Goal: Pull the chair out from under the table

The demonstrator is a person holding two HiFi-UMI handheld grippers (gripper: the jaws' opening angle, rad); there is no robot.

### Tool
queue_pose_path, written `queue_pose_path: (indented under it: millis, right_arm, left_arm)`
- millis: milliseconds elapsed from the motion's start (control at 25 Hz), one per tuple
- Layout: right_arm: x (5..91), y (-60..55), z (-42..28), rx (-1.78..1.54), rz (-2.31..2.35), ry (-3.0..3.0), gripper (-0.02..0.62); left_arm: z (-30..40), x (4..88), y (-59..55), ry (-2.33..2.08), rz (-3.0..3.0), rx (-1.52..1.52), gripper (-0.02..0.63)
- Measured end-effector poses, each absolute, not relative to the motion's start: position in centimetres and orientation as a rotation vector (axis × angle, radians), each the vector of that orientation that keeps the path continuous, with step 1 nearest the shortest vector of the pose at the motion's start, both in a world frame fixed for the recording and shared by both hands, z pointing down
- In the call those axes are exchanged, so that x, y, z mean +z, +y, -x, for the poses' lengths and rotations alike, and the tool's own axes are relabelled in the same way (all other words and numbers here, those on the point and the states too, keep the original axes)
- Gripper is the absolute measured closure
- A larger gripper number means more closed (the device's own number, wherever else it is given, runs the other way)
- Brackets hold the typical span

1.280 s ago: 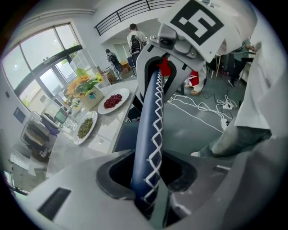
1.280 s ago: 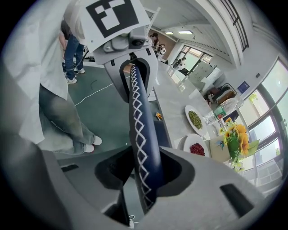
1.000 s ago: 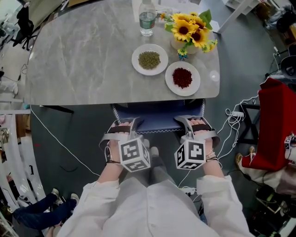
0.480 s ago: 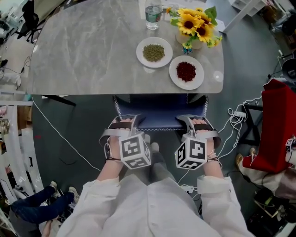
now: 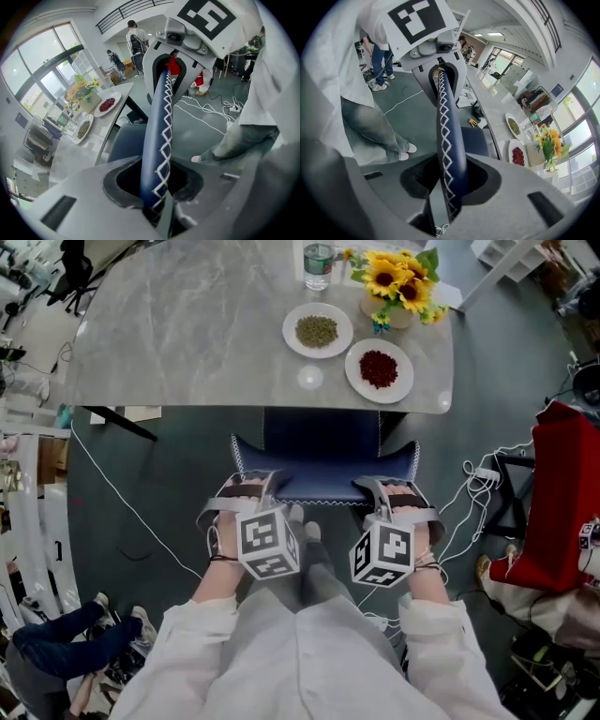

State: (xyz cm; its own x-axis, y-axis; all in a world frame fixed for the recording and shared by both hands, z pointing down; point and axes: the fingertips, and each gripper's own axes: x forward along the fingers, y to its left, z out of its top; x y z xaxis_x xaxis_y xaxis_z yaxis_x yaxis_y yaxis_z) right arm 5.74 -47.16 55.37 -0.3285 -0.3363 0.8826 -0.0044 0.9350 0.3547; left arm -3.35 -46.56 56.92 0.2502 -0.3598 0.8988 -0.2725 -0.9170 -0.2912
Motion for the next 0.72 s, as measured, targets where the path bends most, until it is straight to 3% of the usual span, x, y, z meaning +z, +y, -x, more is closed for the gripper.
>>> queue_pose_path:
  millis: [720]
  right_arm:
    - [55.3,-34.7,-5.6,-0.291,-0.256,-1.878,0.485]
  left_arm:
    - [3.6,56.8,-34.2,0.583,2.434,-1.782,0.491]
